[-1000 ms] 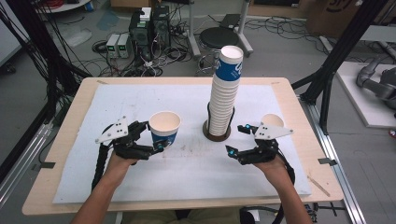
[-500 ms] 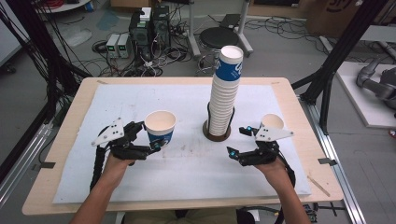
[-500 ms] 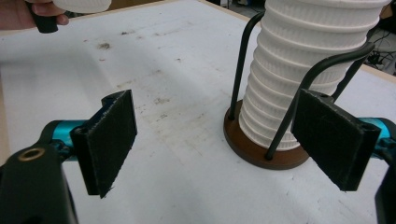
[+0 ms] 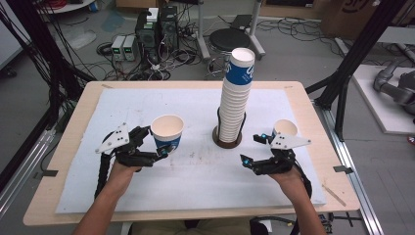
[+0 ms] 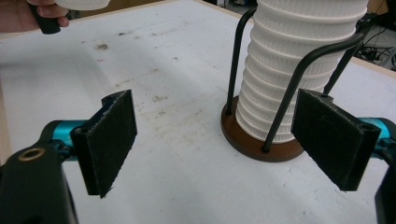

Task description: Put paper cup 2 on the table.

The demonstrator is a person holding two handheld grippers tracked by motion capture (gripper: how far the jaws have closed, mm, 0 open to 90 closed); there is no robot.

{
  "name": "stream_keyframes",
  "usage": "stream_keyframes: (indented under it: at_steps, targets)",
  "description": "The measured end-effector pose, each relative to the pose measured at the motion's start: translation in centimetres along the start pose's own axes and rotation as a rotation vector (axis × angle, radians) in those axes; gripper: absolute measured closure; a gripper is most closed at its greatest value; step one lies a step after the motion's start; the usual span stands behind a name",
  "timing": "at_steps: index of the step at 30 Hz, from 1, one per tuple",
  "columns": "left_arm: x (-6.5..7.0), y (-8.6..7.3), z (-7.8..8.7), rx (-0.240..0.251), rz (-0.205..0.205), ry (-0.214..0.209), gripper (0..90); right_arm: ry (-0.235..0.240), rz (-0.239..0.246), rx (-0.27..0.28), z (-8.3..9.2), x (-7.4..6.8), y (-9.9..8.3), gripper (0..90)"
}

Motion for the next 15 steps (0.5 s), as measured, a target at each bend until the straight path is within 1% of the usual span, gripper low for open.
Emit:
stream_keyframes:
  at_steps: [6,10,13,15]
  targets:
    - [-0.5,-0.2,-0.1,0.001,0.001,0.011,27.1,0.007,0.005,-0.001,-0.2,0.0,0.0,14.6]
    - [-1.4,-0.3,-0.5,0.003,0.014,0.025,27.1,0.014,0.012,-0.004,-0.2,-0.3,0.0,14.6]
    - [-2.0,-0.4,-0.7,-0.007,0.007,0.039,27.1,0.016,0.012,-0.001,0.0,-0.4,0.0,14.6]
    - [-2.5,-0.3,-0.7,-0.005,0.007,0.047,27.1,0.016,0.012,0.001,0.0,-0.4,0.0,14.6]
Point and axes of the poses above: each handheld gripper's, and its own axes: z roughly backward along the jaws, y roughly out of its top, x roughly to its right, the point moved 6 cm from there along -z, roughly forward along the jaws, and after that the axes turned 8 degrees about -x, right-handed, at the moved point
